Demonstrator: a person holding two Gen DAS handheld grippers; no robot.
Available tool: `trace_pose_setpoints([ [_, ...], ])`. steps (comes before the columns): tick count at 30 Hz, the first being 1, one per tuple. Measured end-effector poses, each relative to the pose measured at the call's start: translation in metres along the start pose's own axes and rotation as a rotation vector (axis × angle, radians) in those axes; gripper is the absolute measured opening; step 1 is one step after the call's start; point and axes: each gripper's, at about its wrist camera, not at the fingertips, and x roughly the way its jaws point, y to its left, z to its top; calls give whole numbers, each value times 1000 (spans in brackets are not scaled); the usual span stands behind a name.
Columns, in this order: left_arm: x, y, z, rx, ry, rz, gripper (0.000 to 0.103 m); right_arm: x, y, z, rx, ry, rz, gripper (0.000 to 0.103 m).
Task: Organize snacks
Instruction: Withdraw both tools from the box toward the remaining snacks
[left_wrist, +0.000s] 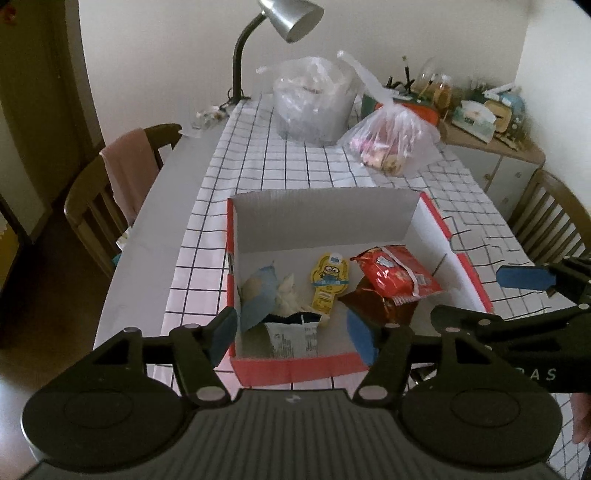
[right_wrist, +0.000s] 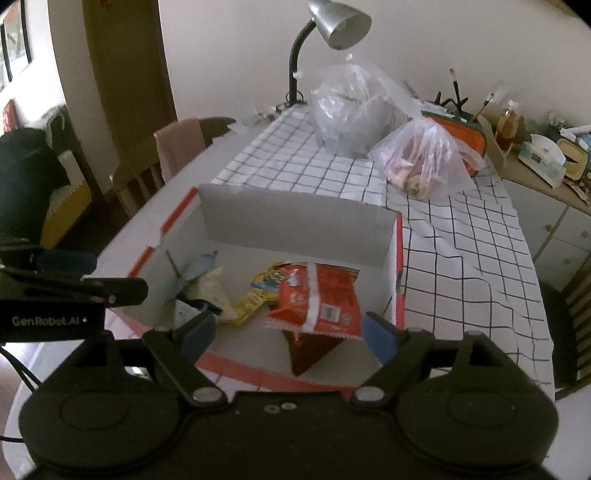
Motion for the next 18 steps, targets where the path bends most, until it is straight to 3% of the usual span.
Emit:
trace_pose_setpoints([
  [7,-35,5,-20,-6,-44,-20,68,-32,11,-16,16,-44,29,88],
  [9,-44,5,-27,-4,-55,-24,69,-42,13,-22,22,-63,36,98],
  [18,-61,8,-57,-17,-57,-39,76,-65,25,-53,24,-68,64,100],
])
